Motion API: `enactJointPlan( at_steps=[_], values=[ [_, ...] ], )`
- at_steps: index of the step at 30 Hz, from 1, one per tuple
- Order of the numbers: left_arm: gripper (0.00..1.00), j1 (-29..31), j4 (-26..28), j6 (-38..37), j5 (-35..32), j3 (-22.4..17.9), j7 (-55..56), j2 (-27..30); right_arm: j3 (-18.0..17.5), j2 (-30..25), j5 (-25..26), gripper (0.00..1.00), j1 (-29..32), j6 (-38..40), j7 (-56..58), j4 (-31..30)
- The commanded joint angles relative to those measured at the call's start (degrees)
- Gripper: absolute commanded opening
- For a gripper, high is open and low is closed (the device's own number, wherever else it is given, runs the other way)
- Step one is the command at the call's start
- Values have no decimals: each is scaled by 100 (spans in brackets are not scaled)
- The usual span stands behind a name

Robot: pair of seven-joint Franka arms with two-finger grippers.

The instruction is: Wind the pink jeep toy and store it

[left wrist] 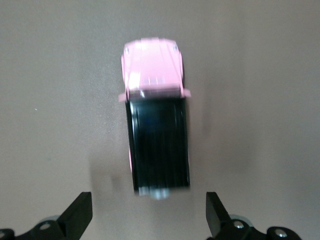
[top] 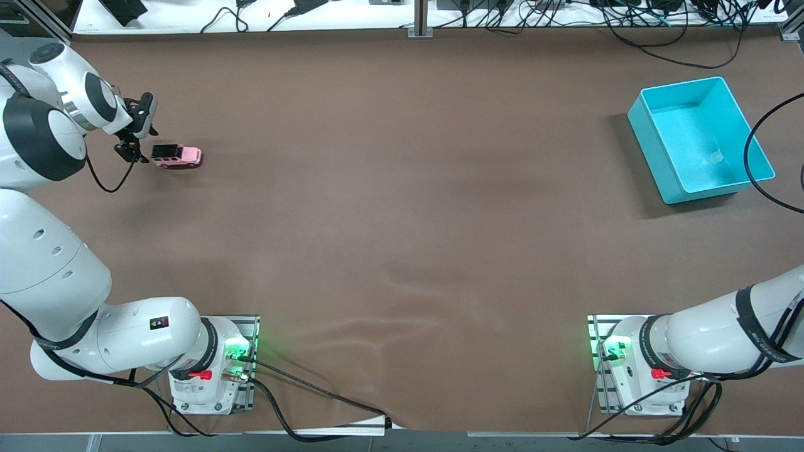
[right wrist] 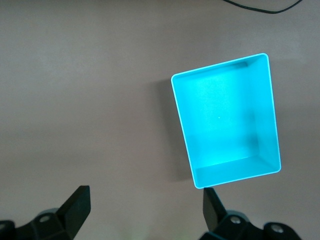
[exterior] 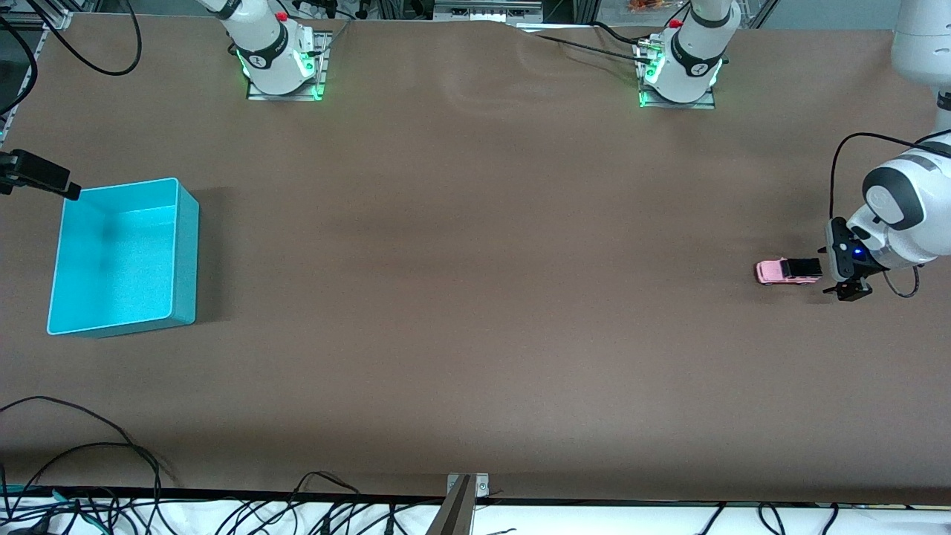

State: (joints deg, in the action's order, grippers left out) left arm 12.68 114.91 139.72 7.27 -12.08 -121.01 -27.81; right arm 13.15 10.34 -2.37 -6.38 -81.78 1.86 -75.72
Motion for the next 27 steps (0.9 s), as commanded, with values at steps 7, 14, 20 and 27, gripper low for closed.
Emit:
enactJointPlan(
  at_steps=[7,14,20,27],
  values=[
    [100,-90,-101,-569,126,-84,385,425,-14,-41,-97,100,23,-31,34,-40],
    [100,-406,-101,-568,117,-75,869,891,-6,-41,-97,100,23,-31,34,-40],
    [100,-433,-101,-534,143,56,939,1225,-14,-41,-97,100,32,-31,34,-40],
    [100,-573,-118,-507,135,74,1335,1357,-6,-41,-97,100,32,-31,43,-40]
  ],
)
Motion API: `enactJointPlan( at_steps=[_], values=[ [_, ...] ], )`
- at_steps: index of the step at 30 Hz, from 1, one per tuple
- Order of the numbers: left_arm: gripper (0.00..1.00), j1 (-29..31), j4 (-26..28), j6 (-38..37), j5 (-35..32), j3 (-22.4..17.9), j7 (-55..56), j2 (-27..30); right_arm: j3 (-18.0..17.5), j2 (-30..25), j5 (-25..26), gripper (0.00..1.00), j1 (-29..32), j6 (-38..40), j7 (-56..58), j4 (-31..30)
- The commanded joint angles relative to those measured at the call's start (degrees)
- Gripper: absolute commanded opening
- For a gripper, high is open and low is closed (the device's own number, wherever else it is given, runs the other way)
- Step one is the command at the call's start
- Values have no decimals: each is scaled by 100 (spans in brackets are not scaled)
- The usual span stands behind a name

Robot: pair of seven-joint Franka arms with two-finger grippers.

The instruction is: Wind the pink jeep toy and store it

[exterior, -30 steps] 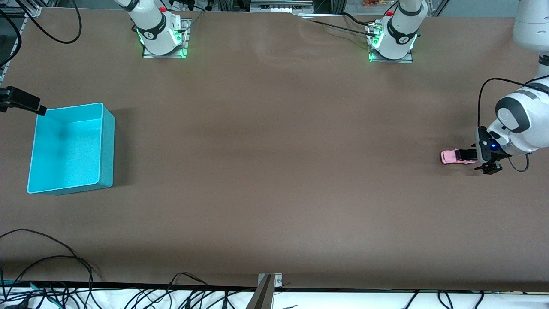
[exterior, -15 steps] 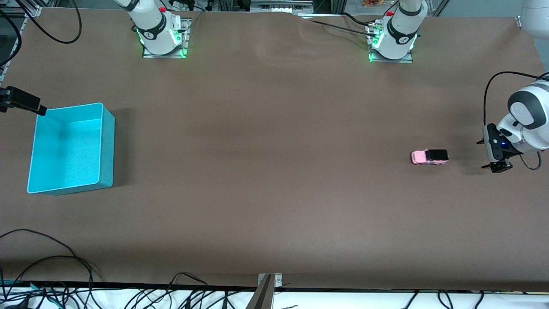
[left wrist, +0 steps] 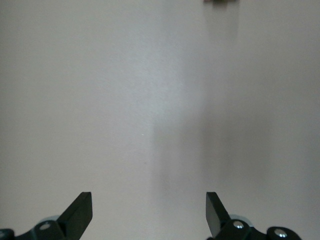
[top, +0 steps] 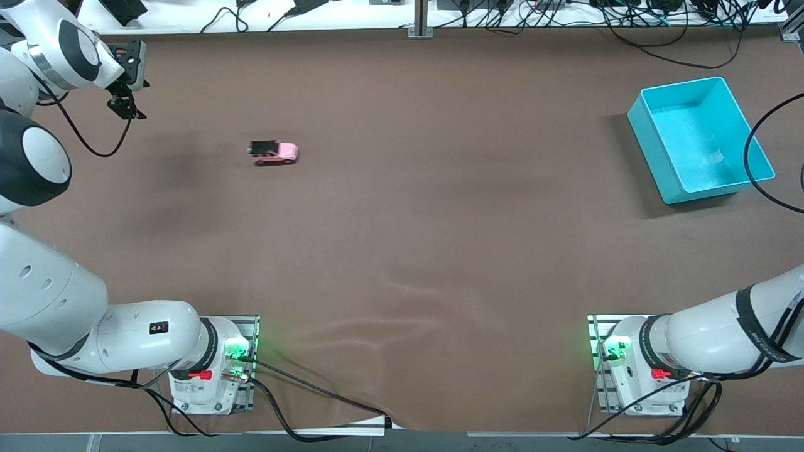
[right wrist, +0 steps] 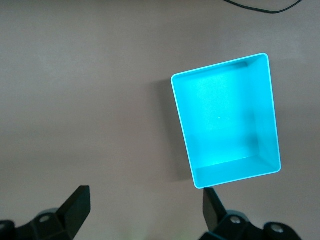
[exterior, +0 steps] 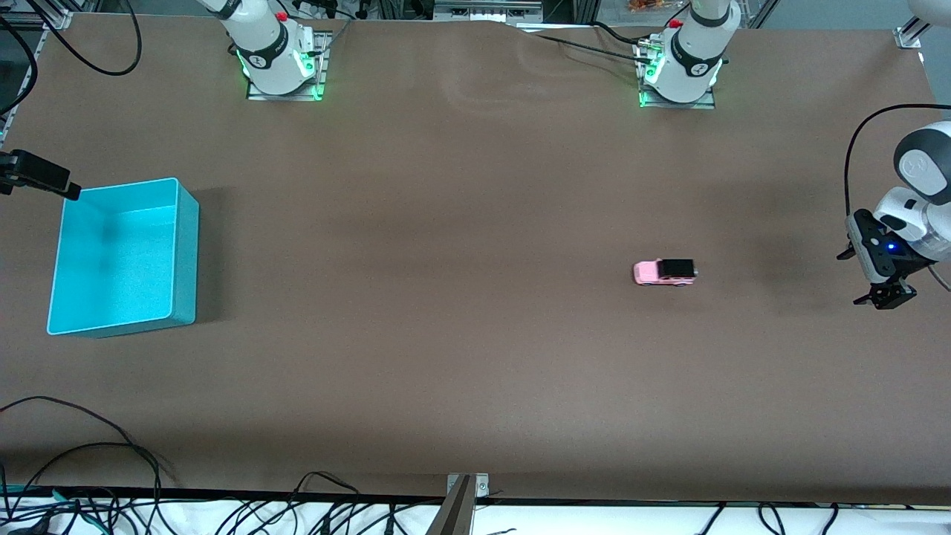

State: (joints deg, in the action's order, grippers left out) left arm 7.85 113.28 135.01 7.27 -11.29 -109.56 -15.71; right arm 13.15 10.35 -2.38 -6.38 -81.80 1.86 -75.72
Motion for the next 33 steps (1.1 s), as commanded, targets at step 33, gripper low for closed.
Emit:
enactJointPlan(
  at_steps=[33],
  values=[
    [100,-74,-34,-229,-489,197,1130,684,-6,-7,-96,100,23,-29,25,-57]
  ],
)
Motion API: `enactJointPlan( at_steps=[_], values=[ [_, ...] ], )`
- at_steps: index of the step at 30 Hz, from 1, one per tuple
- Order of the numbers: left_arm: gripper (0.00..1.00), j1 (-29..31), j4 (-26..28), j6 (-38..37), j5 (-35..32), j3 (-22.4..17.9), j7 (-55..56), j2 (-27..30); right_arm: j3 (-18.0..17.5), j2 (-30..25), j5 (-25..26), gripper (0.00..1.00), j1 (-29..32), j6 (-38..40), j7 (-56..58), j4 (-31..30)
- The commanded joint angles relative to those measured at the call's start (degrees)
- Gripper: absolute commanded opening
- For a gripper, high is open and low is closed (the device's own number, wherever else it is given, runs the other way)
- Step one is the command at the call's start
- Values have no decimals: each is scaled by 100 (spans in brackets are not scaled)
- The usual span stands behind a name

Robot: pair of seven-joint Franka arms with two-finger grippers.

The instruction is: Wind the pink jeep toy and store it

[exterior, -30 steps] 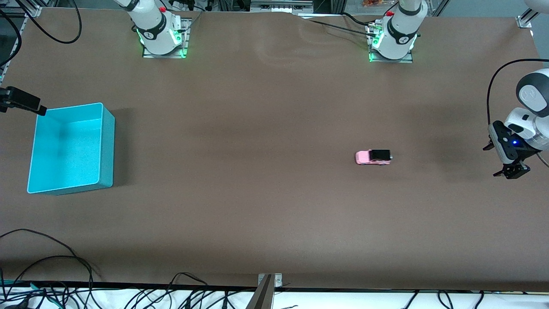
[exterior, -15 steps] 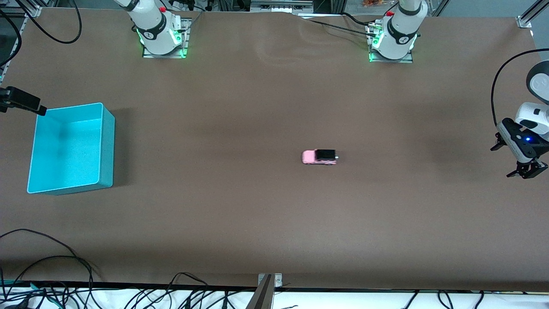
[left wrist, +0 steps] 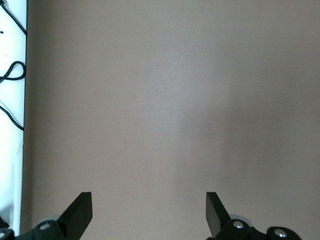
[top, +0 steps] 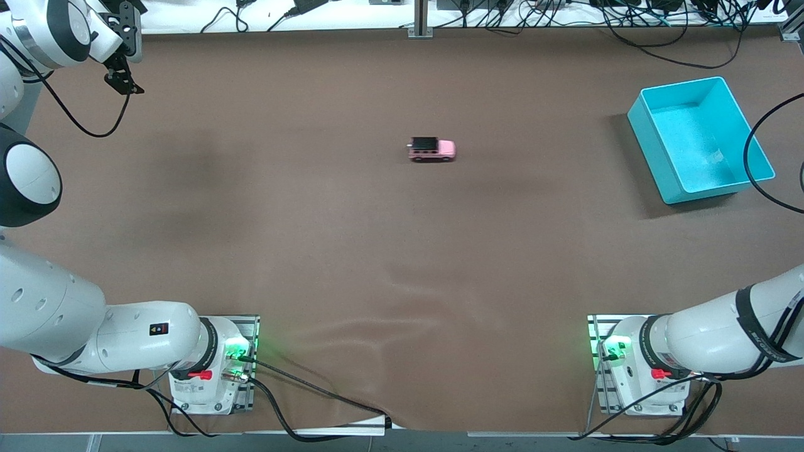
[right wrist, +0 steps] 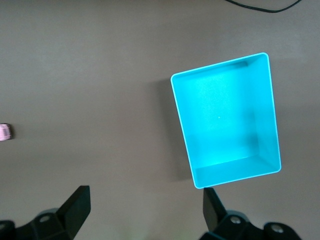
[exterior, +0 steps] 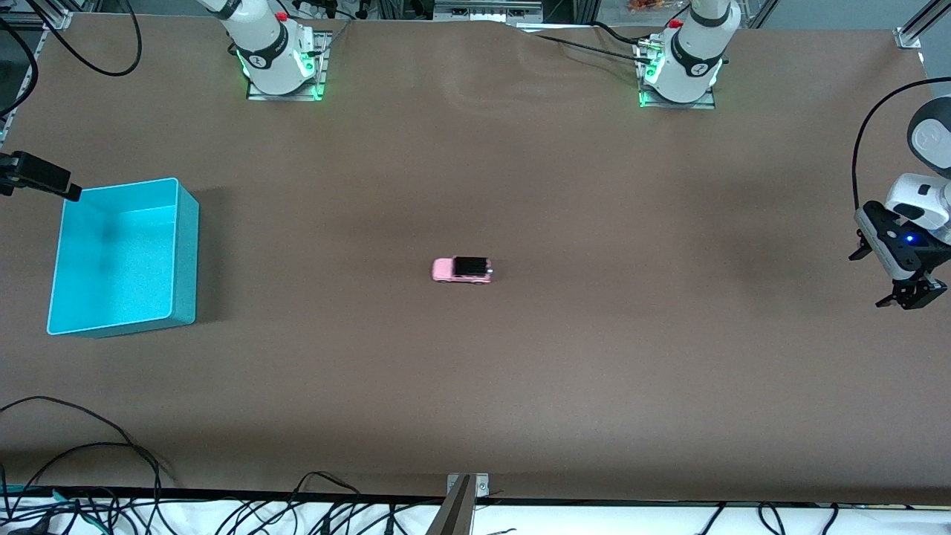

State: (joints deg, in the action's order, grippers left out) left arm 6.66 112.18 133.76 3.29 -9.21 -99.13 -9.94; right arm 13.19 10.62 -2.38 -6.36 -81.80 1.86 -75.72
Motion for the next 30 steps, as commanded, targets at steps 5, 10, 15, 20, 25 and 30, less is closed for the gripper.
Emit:
enactJointPlan(
  at_steps=[5,10,15,20,25,30],
  values=[
    [100,37,67,-105,-101,-11,105,107,-18,-7,-105,100,3,-37,25,-101],
    [100,46,58,-105,-83,-11,253,107,-18,19,-96,100,-6,-29,43,-92],
    [100,46,41,-114,-101,-20,535,150,-18,19,-96,100,-15,-37,34,-92],
    [100,46,41,-140,-118,-20,877,221,-44,2,-88,100,-41,-186,25,-224],
    [100,37,32,-254,-162,-11,1229,317,-53,-33,-96,100,-59,-485,16,-487],
    [100,28,23,-324,-171,33,1572,353,-202,-33,-96,100,-59,-687,-45,-663]
  ],
)
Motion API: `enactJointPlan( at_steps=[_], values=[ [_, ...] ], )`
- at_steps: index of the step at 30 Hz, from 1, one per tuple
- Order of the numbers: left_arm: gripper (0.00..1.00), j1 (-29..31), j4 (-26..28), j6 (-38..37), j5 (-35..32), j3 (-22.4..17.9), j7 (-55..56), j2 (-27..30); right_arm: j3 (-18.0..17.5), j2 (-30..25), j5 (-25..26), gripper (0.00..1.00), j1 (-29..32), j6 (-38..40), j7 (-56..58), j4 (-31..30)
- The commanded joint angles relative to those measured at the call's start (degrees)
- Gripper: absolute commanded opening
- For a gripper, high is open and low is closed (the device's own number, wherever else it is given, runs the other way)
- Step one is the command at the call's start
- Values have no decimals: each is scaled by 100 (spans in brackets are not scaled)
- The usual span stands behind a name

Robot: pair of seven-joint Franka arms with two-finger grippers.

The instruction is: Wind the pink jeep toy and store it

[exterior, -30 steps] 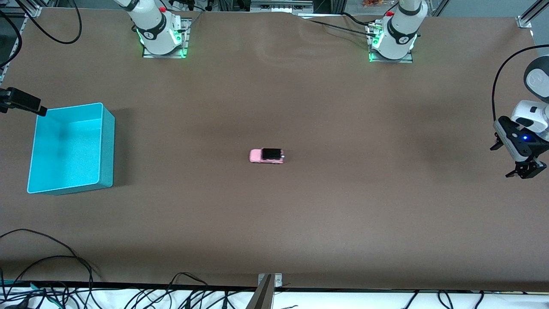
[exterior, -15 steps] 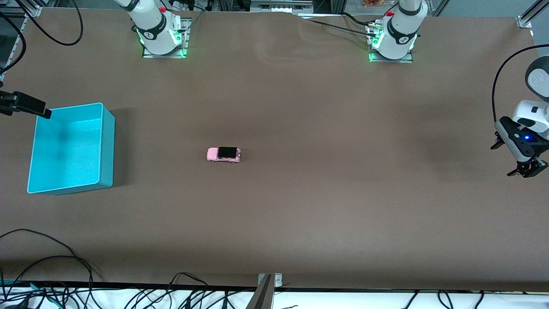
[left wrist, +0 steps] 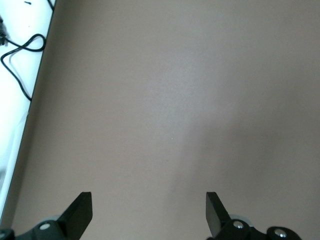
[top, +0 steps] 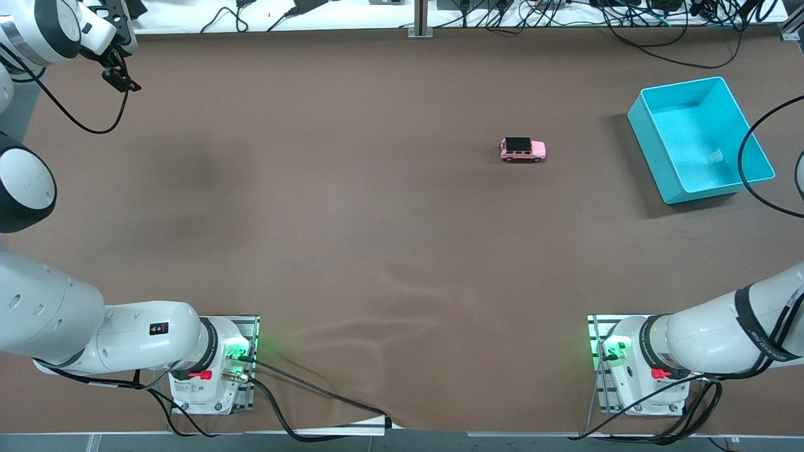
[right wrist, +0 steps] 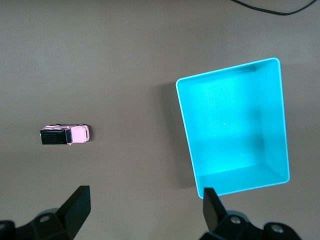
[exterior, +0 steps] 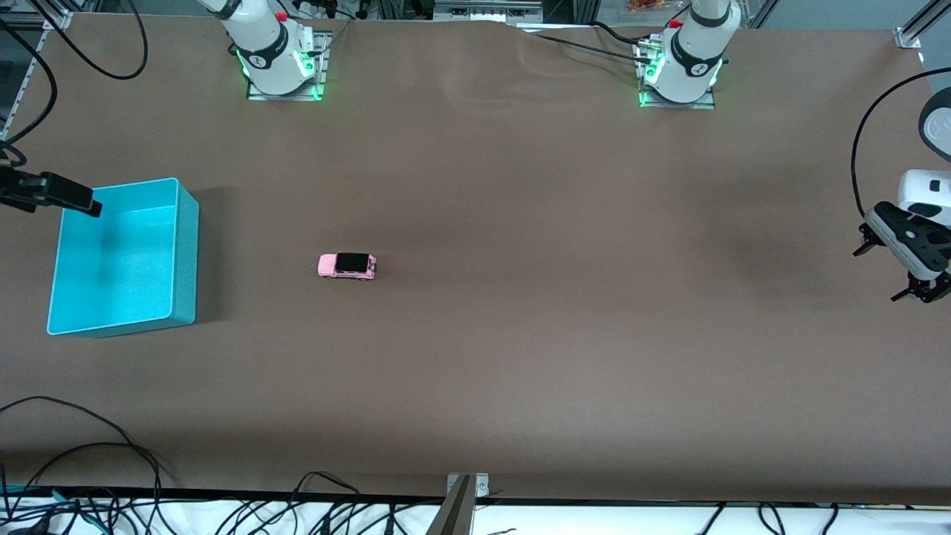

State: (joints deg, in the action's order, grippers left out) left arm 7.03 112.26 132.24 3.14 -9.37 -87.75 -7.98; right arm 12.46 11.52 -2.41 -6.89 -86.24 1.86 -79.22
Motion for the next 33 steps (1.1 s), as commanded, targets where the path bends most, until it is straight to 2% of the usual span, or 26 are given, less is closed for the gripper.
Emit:
enactJointPlan(
  at_steps=[1,10,16,23,33],
  values=[
    [100,-9,15,-190,-156,58,530,165,-156,-123,-93,100,-5,-279,-54,-339],
    [100,-9,-29,-682,-304,268,1505,384,-437,-123,-102,100,-5,-745,-72,-753],
    [100,-9,-599,-1779,-631,506,2454,420,-797,-71,-102,100,-5,-920,-10,-998],
    [100,-9,-1057,-2509,-631,638,2517,437,-1201,-53,-84,100,-14,-1290,8,-1341],
    [100,-18,-1716,-3591,-613,875,3737,446,-1272,35,-84,100,-251,-1738,174,-1755]
  ],
)
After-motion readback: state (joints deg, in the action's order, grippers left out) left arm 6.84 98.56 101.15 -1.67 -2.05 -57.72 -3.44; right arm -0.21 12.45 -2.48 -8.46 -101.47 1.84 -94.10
